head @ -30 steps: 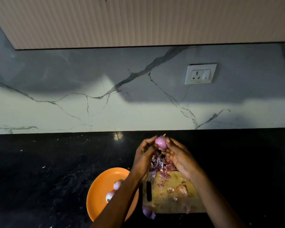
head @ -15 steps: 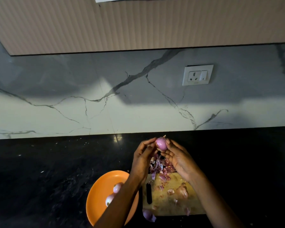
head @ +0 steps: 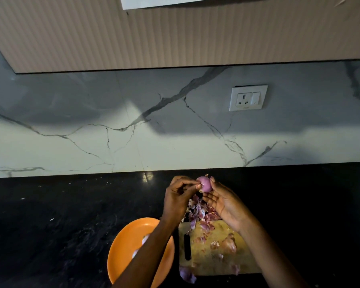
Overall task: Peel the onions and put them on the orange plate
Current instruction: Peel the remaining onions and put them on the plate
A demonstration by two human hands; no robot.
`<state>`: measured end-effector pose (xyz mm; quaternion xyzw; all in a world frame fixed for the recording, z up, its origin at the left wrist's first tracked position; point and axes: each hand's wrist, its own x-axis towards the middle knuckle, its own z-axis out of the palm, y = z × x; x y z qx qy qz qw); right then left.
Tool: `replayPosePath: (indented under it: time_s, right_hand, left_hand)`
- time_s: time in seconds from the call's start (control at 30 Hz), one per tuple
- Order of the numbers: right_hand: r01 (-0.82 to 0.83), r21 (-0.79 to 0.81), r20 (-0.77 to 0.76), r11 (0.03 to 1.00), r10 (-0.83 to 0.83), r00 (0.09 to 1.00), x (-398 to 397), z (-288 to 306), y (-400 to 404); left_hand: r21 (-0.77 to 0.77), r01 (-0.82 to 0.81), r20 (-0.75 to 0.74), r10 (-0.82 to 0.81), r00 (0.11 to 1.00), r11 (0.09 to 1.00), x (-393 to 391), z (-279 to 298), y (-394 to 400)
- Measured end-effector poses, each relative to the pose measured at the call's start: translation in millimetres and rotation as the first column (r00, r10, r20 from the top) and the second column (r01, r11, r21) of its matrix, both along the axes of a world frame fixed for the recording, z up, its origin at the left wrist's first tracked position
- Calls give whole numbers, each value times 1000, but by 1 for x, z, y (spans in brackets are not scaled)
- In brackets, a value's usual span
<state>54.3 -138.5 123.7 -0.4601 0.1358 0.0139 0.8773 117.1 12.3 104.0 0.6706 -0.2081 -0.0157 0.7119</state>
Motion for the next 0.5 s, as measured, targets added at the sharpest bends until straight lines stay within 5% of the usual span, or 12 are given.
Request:
replayPosePath:
  time_s: [0.17, 0.33, 0.5]
  right_hand:
    - [73, 89, -45, 993, -69, 997, 1, -2, -5]
    - [71, 56, -24, 996, -69, 997, 1, -5, -12]
    - [18, 26, 35, 1000, -19, 999, 2, -7, -13]
  left_hand:
    - [136, -24, 22, 21, 1000, 990, -1, -10, 3]
    - [167, -125, -199, 158, 967, 978, 4, -33, 10]
    - [360, -83, -116, 133, 984, 929, 10, -31, 12]
